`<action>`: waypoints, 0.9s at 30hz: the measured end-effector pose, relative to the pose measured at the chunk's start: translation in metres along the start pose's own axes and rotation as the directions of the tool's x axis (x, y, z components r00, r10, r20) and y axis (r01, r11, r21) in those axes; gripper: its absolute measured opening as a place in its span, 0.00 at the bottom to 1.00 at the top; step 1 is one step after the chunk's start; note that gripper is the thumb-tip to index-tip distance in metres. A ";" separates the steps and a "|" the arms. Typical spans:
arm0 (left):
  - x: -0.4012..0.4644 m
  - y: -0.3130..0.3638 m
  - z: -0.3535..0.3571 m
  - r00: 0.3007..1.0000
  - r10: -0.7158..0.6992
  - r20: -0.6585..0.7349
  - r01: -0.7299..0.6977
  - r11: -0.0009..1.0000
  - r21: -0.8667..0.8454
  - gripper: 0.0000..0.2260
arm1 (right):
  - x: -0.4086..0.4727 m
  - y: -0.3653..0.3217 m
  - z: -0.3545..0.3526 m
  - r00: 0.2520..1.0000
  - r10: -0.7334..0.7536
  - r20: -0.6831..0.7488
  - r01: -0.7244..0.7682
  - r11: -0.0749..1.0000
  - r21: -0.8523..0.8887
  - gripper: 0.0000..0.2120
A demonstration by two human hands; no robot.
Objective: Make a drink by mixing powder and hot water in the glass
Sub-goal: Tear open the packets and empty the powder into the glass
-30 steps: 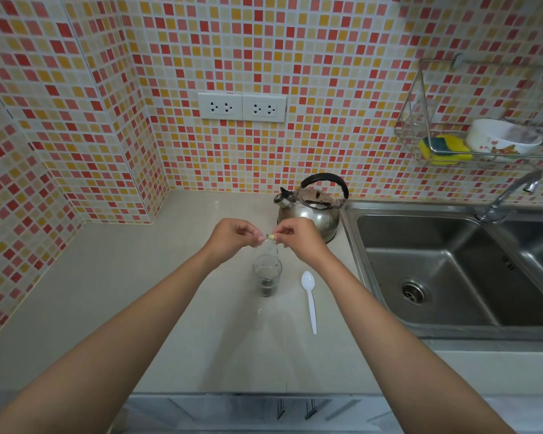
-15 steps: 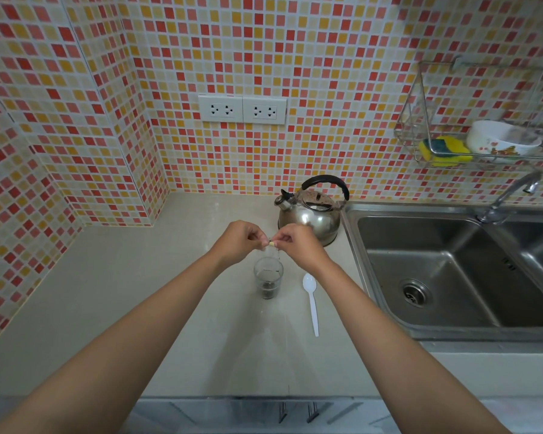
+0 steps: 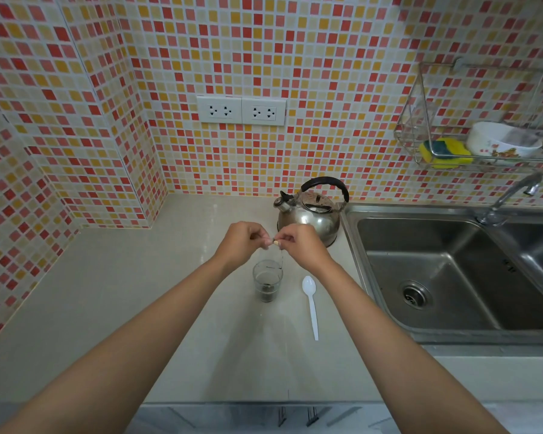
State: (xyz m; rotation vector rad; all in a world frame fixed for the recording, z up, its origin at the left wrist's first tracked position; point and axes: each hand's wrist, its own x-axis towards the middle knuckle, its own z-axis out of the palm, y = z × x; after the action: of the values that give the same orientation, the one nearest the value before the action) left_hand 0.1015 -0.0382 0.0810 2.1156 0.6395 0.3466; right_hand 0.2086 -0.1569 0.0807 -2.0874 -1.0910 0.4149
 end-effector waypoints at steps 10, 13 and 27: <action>-0.012 -0.015 -0.006 0.972 -0.162 0.170 0.204 0.940 -0.274 0.04 | 0.004 0.008 0.008 0.993 0.110 -0.052 -0.093 0.961 0.259 0.05; -0.009 -0.016 -0.012 0.955 -0.192 0.224 0.237 0.952 -0.192 0.02 | 0.005 0.007 0.010 0.997 0.064 -0.044 -0.052 0.970 0.236 0.03; -0.028 -0.068 -0.063 0.906 -0.423 -0.016 0.388 0.846 -0.367 0.06 | -0.001 -0.045 0.079 0.933 0.360 -0.012 -0.332 0.872 0.360 0.10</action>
State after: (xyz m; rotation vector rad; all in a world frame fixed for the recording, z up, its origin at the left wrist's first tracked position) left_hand 0.0279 0.0216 0.0622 1.5744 0.9829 0.3001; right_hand 0.1371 -0.1048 0.0606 -1.9497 -0.5395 0.6464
